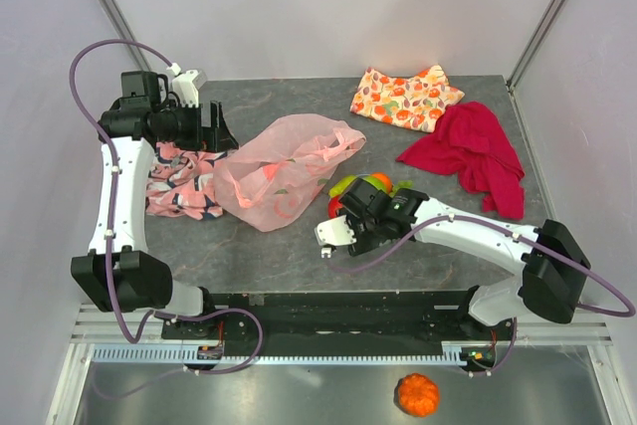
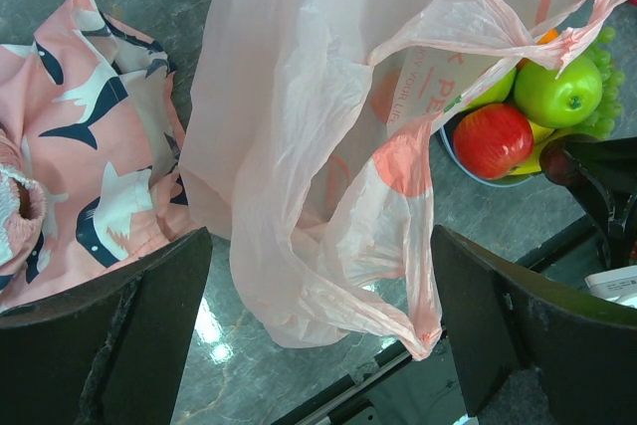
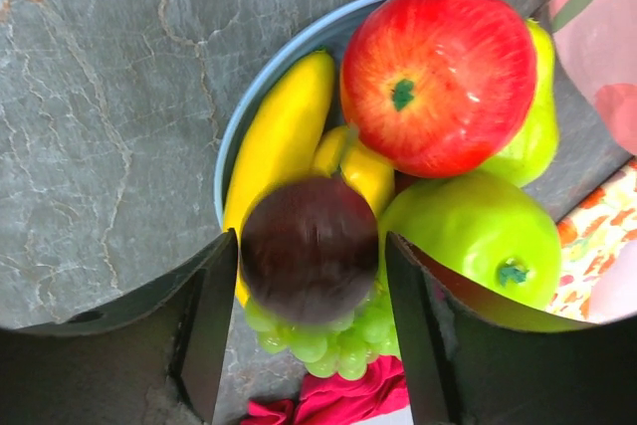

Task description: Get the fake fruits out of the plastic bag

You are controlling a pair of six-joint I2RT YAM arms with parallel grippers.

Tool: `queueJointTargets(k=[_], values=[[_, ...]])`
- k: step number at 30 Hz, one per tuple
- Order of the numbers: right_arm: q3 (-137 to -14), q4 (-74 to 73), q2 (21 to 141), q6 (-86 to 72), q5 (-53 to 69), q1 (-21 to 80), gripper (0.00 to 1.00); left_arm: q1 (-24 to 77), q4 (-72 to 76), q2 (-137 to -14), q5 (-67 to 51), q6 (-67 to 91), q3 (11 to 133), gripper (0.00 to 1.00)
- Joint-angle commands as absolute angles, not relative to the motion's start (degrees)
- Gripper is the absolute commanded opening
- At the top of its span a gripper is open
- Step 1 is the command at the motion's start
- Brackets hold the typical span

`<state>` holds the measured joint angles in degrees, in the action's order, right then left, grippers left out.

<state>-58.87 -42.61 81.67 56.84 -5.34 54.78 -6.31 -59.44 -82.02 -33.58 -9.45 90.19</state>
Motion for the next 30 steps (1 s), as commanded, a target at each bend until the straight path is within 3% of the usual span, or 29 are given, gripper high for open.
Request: queueJointTargets(k=[1,24,30], values=[[-59.59,-41.22,79.45,58.18,-6.59,54.67,0.69,-6.50,-58.54,-82.27,-35.77,-9.23,91.41,0.98],[-62.40,-42.71,78.57,57.66,-5.45,54.76,0.78,-6.50,-58.54,-83.76,-37.35,-9.05,92.19,0.98],[-63.28,-45.08,77.96,57.83,-4.57,55.02,0.86,-6.50,-58.71,-83.85,-37.62,-9.14,92.20,0.98]])
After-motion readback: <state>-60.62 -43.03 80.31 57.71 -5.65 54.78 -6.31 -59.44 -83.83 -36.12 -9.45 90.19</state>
